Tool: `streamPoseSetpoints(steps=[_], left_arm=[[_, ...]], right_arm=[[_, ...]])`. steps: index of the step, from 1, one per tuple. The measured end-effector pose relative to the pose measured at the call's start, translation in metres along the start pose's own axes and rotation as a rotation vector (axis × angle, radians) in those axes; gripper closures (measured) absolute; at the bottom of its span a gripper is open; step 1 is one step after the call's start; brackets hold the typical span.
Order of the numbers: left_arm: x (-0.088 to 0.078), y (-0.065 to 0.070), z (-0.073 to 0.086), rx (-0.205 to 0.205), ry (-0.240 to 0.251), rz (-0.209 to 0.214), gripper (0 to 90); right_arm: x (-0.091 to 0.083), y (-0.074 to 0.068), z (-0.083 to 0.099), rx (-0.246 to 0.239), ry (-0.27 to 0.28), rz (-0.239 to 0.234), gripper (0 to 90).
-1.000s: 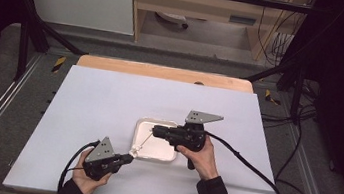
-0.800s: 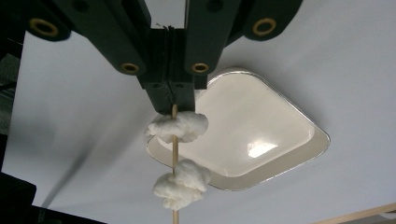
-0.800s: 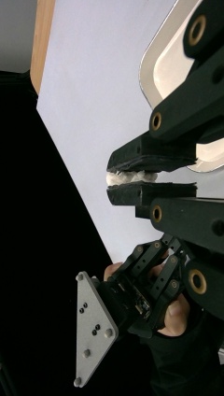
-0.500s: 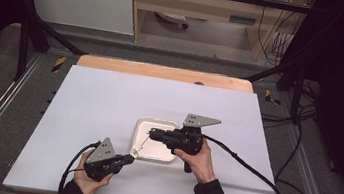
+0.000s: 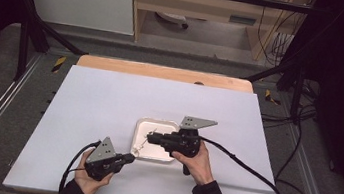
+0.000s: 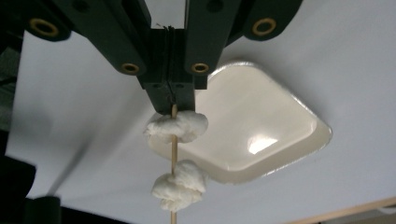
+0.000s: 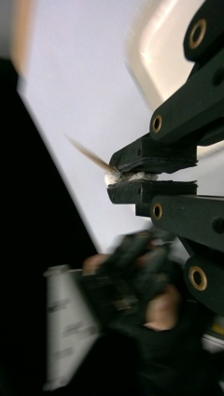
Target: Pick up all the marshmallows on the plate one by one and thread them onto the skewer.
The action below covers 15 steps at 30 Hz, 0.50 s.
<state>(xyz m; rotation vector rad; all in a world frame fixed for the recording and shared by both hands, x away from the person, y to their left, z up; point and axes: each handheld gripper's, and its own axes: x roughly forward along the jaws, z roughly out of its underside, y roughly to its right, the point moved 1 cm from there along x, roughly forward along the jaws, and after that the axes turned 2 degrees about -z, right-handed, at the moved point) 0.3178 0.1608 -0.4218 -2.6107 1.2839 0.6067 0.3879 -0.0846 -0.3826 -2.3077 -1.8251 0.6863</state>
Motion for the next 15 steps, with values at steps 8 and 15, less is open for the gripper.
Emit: streamPoseSetpoints(steps=[8,15], left_arm=[[0.000,-0.002,0.005,-0.028,-0.020,-0.007,88.9],[0.002,-0.007,0.007,-0.063,-0.034,-0.011,88.8]], right_arm=[[0.008,-0.004,0.006,-0.026,0.021,0.018,78.7],[-0.012,-0.004,-0.003,-0.053,0.056,0.126,48.9]])
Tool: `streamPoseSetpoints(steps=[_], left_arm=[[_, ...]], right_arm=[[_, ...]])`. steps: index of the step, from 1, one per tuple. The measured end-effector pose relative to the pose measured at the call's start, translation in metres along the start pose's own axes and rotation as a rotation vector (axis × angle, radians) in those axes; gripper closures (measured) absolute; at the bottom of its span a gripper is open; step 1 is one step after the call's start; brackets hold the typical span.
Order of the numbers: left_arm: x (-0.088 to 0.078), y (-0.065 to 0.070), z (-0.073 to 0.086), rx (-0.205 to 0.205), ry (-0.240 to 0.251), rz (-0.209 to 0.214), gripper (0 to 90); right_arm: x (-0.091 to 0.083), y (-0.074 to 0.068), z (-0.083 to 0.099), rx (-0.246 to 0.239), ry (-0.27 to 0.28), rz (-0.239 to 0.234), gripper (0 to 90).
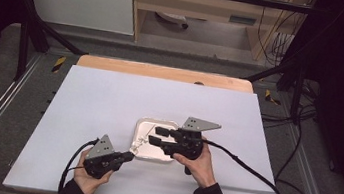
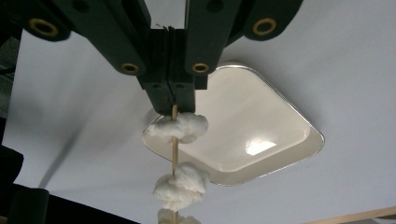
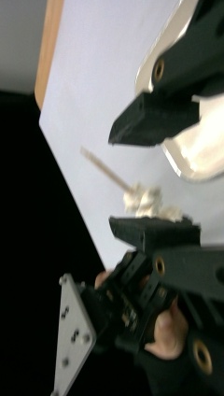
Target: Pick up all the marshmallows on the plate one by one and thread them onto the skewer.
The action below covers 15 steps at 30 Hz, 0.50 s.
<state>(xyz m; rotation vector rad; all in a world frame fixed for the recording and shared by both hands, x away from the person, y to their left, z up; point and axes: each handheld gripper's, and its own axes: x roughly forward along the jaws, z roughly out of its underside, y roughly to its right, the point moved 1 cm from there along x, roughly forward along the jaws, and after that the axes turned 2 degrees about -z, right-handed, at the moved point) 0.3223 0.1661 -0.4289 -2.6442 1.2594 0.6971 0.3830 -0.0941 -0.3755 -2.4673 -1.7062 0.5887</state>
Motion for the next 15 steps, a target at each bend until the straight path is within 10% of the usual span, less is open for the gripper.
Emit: streamPoseSetpoints(steps=[15], left_arm=[[-0.003,-0.003,-0.009,-0.030,-0.010,-0.007,88.6]], right_arm=[[-0.047,0.037,0.042,-0.016,-0.142,0.246,8.1]])
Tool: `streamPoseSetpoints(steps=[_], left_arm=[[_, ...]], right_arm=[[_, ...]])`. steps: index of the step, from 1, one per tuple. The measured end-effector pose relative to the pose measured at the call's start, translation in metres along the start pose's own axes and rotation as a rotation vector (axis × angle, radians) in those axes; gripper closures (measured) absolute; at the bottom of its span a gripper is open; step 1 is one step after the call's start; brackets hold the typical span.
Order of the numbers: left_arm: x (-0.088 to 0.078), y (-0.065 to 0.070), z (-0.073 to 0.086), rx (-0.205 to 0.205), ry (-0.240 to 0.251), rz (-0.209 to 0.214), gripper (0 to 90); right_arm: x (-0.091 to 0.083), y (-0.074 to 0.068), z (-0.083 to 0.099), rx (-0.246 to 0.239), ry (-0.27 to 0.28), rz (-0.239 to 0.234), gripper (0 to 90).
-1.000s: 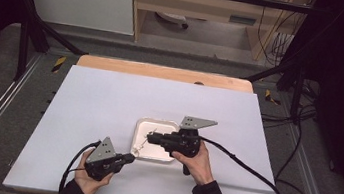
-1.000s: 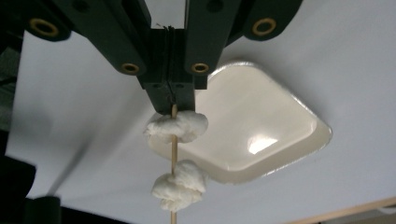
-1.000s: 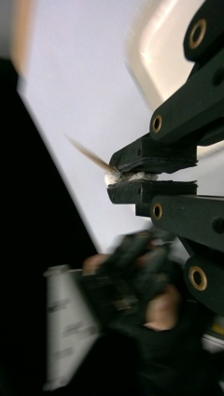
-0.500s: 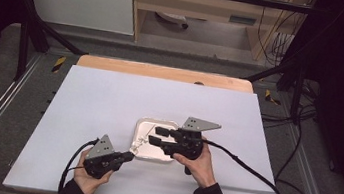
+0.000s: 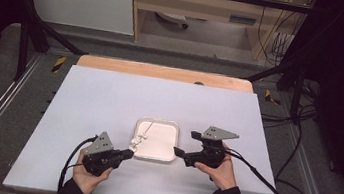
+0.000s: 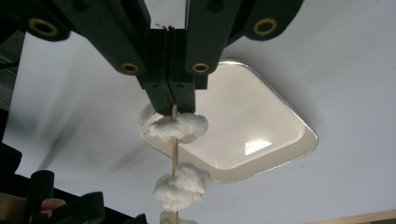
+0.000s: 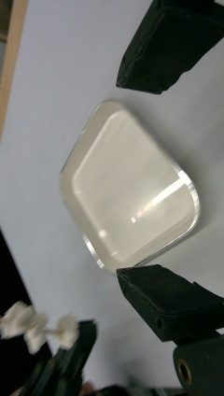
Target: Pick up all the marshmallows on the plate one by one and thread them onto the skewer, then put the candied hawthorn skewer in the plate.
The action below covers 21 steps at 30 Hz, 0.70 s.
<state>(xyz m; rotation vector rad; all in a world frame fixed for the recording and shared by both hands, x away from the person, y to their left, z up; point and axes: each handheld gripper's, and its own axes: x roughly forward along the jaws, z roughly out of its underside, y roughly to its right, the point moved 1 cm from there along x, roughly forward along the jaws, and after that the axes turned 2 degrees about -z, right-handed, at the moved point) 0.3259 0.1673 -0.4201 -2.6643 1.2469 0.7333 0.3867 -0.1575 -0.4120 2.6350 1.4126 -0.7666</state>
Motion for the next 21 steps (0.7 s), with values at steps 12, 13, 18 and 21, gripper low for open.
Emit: streamPoseSetpoints(steps=[12,13,18,21], left_arm=[[0.002,-0.012,-0.019,-0.030,-0.059,-0.022,88.5],[0.003,-0.013,-0.021,-0.028,-0.067,-0.025,88.5],[0.016,-0.016,-0.031,-0.045,-0.142,-0.033,88.4],[0.027,-0.017,-0.035,-0.052,-0.184,-0.034,88.4]], right_arm=[[-0.027,0.030,0.040,0.055,-0.087,0.128,0.8],[-0.029,0.031,0.042,0.058,-0.089,0.131,0.8],[-0.037,0.035,0.053,0.052,-0.101,0.141,0.7],[-0.041,0.036,0.057,0.041,-0.116,0.151,0.7]])
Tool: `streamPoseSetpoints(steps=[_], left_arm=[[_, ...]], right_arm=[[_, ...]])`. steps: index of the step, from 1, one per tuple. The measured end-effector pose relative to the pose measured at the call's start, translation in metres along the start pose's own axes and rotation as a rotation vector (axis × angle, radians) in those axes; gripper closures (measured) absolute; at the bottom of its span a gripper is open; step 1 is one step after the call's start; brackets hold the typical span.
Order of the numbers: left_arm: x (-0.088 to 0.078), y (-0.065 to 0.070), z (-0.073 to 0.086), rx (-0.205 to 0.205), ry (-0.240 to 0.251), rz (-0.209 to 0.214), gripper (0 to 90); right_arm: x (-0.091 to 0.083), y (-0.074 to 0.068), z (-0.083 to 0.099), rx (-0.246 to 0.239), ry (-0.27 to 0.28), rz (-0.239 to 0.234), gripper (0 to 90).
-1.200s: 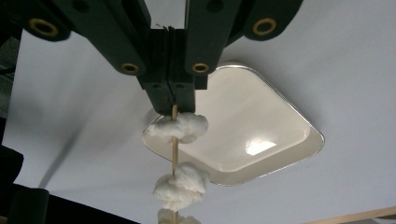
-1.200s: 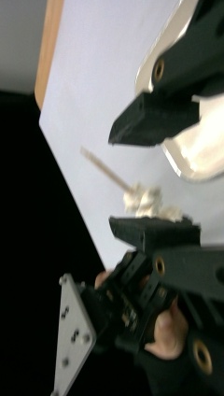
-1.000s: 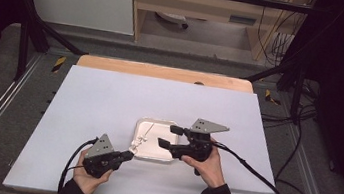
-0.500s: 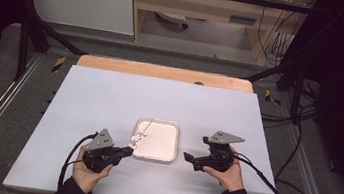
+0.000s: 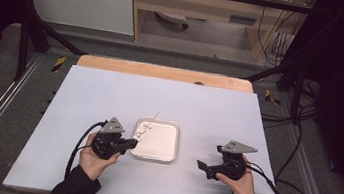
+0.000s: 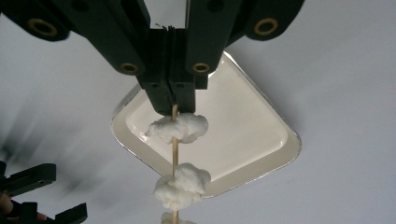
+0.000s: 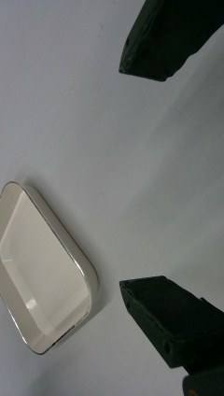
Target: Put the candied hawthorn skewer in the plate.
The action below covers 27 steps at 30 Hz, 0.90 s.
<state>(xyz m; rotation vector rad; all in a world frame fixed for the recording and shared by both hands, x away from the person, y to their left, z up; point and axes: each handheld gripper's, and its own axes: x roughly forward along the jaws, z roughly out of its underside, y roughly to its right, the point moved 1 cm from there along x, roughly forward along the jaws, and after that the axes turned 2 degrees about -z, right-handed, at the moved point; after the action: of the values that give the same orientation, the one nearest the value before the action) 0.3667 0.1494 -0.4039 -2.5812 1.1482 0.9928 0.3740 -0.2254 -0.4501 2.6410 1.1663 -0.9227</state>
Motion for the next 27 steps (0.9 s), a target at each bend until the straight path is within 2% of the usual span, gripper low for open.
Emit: streamPoseSetpoints(steps=[7,9,14,17,22,24,27], left_arm=[[0.027,0.002,-0.008,-0.007,-0.099,-0.018,88.2],[0.037,0.002,-0.009,-0.008,-0.131,-0.035,88.2],[0.054,0.002,-0.008,0.016,-0.189,-0.049,88.1],[0.058,0.004,-0.007,0.019,-0.205,-0.057,88.2],[0.063,0.007,-0.005,0.041,-0.252,-0.102,88.2],[0.065,0.006,-0.004,0.039,-0.274,-0.102,88.1],[0.065,0.005,-0.005,0.033,-0.279,-0.098,87.9]], right_arm=[[-0.011,0.005,0.007,0.005,0.014,0.008,0.7],[-0.012,0.006,0.009,0.016,0.021,0.001,0.7],[-0.012,0.008,0.011,0.009,0.011,0.008,0.7],[-0.014,0.009,0.012,0.017,0.019,0.010,0.7],[-0.014,0.009,0.013,0.018,0.012,0.012,0.8],[-0.013,0.009,0.013,0.018,0.014,0.011,0.8],[-0.014,0.009,0.013,0.020,0.012,0.009,0.8]])
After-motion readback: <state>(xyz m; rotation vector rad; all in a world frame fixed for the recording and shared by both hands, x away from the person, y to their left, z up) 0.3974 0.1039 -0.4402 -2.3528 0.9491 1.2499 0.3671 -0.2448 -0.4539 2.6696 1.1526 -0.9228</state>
